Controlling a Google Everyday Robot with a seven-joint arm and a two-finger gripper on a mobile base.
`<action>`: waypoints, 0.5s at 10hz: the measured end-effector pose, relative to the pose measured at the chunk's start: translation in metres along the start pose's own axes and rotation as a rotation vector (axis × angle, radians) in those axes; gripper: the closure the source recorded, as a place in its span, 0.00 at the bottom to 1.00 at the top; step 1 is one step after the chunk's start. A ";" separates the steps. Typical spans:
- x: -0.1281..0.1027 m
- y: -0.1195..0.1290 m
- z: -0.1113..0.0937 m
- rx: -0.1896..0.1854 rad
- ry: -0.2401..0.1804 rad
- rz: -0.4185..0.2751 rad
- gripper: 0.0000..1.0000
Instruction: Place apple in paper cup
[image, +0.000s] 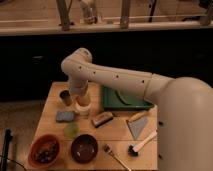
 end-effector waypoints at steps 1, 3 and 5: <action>0.002 0.000 0.000 -0.002 0.004 -0.001 0.42; 0.003 -0.001 0.001 -0.010 0.005 -0.005 0.24; 0.004 -0.003 0.001 -0.014 0.007 -0.010 0.20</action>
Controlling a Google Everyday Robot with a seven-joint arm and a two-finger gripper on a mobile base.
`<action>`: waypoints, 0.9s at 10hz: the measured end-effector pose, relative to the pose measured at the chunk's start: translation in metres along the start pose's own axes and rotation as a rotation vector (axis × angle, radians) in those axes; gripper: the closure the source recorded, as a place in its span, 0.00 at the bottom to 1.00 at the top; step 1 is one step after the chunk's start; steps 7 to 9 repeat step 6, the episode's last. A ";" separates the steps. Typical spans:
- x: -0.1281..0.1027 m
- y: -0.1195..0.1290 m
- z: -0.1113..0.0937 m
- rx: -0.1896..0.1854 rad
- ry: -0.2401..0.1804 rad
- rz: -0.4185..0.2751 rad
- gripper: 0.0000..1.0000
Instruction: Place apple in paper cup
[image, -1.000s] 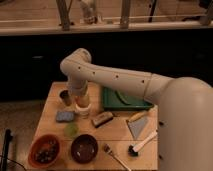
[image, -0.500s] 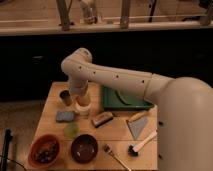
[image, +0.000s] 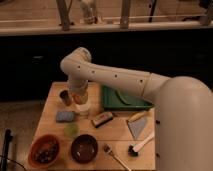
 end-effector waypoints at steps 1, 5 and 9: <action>0.001 -0.001 -0.001 -0.002 0.001 -0.004 0.20; 0.003 -0.002 -0.003 -0.010 0.005 -0.010 0.20; 0.003 -0.002 -0.003 -0.012 0.006 -0.011 0.20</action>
